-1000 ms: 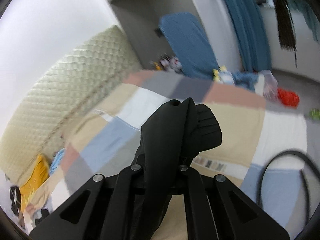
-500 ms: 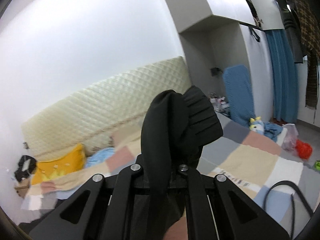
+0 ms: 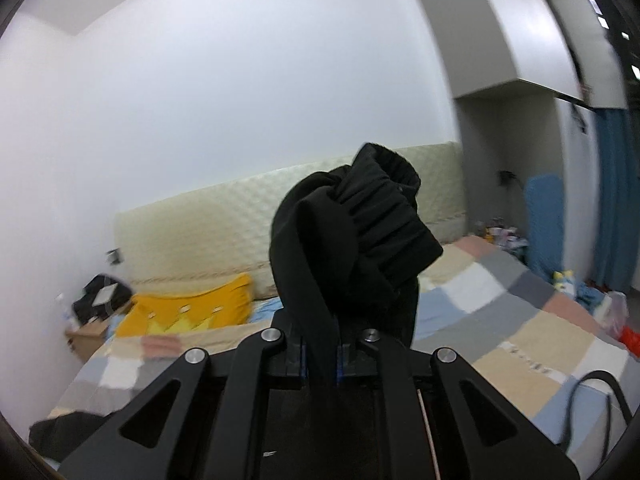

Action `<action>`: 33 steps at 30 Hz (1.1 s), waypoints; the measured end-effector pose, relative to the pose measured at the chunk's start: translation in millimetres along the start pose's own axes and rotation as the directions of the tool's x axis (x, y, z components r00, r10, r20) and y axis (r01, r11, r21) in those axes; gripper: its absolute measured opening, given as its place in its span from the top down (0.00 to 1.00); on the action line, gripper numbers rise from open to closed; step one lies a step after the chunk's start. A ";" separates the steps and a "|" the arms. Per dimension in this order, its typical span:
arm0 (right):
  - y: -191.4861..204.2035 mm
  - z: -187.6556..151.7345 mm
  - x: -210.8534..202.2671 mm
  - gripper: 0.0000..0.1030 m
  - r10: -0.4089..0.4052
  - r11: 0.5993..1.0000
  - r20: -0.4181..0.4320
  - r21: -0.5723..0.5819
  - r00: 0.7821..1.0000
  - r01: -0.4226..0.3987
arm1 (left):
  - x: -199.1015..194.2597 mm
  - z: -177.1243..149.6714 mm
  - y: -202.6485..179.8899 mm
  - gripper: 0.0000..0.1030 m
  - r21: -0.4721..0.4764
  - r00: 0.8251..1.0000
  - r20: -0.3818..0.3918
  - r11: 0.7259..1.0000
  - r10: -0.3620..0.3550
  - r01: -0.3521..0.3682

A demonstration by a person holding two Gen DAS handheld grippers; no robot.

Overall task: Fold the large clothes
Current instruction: 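Lift the gripped sleeve with the right tool and carry it across the jacket, then lay the sleeve onto the jacket body and open the right tool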

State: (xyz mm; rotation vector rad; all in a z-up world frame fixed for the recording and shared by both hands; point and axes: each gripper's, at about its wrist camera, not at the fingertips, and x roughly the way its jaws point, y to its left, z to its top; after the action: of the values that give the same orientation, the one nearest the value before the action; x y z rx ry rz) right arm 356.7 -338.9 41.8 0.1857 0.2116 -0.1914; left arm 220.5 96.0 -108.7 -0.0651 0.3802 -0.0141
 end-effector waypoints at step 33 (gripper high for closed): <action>264.0 -309.7 78.2 0.88 0.324 0.892 -0.420 -0.163 0.848 -0.421 | 27.9 -13.4 79.8 0.01 -0.099 0.987 -0.076 0.984 0.143 -0.150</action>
State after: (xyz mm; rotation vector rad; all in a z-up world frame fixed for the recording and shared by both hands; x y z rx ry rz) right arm 427.7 -34.8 -230.6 0.0077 0.5821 0.2707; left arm 241.5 174.0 -136.7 -0.1396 0.4537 0.1495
